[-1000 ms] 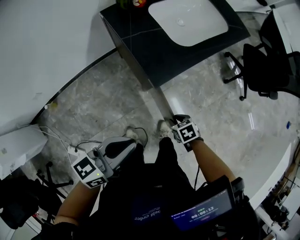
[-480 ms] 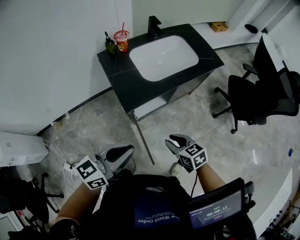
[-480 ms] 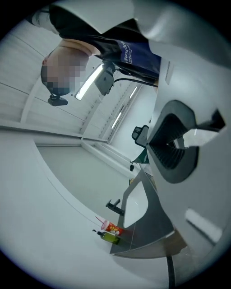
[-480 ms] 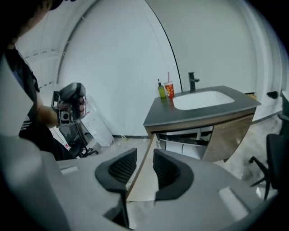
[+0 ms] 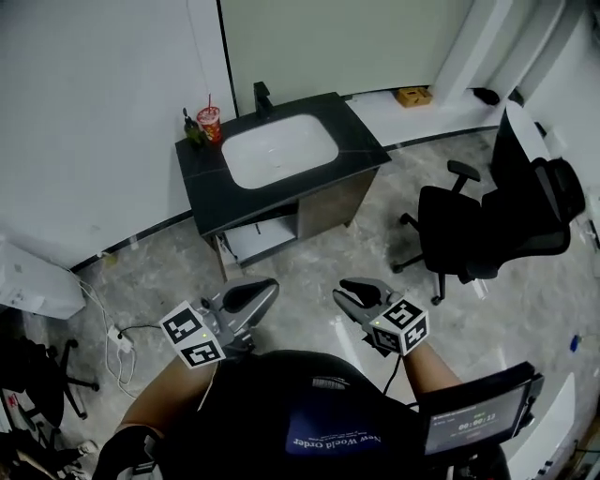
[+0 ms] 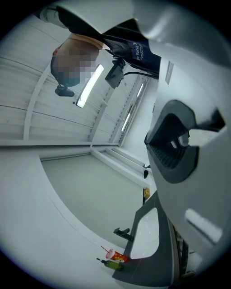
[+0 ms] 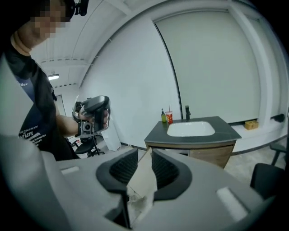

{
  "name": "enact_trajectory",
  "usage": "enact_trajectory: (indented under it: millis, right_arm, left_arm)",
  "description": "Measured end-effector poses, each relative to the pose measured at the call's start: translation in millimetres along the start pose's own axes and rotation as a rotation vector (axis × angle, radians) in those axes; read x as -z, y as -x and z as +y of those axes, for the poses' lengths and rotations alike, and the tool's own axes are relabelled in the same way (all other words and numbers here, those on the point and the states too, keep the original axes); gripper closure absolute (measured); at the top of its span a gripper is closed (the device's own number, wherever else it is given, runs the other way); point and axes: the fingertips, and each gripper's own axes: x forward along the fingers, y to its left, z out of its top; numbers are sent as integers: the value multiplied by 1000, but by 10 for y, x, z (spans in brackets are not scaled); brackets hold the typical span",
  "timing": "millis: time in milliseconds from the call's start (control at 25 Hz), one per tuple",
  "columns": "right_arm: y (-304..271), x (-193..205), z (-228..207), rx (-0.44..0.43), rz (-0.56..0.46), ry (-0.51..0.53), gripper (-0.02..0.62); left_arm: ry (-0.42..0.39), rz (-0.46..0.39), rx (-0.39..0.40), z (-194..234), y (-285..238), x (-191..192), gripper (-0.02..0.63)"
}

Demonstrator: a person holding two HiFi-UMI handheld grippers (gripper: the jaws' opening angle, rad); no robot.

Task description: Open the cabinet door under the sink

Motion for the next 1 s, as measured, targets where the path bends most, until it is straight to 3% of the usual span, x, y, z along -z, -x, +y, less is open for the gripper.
enact_trajectory:
  millis: [320,640,1000]
  right_arm:
    - [91,-537,-468,12,-42,69,497]
    - [-470,-1484,-1063,-12,-125,135,506]
    - [-1093,-2226,-1610,-101,-188,137,566]
  left_arm:
    - [-57,-94,-43,180,-294,-321,606]
    - [-50,-154,-90,1249,-464,-714,605]
    - [-83,-174,-235,2065,-479,-1130,604]
